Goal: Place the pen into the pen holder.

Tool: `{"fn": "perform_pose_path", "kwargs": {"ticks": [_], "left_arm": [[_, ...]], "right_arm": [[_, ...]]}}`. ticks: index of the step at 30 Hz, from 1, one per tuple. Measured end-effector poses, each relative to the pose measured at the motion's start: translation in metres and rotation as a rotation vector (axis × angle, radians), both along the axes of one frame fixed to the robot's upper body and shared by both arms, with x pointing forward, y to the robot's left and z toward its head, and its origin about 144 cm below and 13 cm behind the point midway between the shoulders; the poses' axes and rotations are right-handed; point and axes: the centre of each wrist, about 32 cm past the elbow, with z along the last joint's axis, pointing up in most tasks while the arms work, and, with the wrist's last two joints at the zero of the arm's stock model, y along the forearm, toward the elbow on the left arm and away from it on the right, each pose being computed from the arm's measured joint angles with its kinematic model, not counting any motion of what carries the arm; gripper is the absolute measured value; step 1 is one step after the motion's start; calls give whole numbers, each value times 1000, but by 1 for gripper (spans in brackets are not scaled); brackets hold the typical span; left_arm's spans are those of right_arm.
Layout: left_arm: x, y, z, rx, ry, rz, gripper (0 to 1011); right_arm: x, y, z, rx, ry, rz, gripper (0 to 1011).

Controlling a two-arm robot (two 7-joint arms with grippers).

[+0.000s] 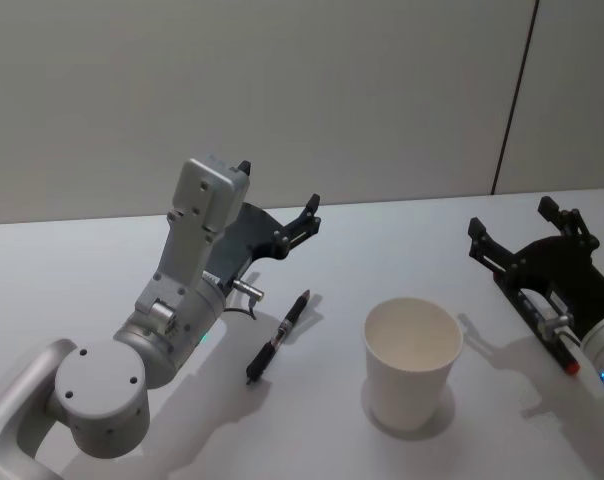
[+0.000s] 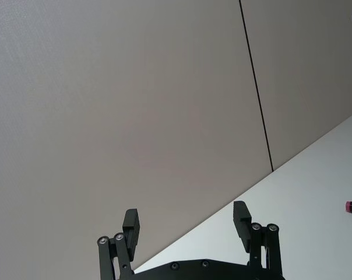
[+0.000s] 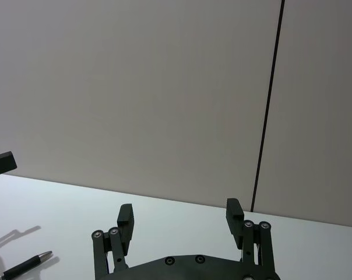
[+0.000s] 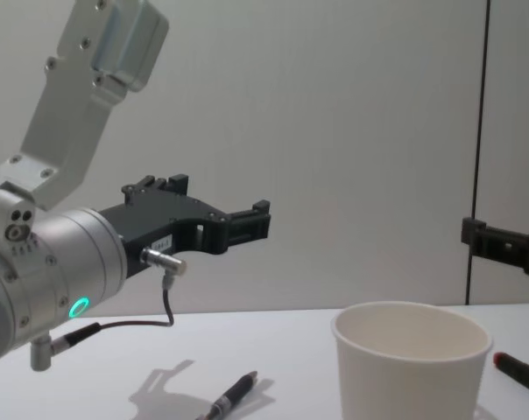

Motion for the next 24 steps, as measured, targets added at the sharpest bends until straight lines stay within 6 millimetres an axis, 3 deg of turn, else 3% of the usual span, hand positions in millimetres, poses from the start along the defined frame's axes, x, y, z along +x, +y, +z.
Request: {"fn": "perform_pose_path", "kwargs": {"ticks": [24], "left_arm": [[0, 0, 0, 0, 0, 0, 1001]], "right_arm": [[0, 0, 0, 0, 0, 0, 1001]]}}
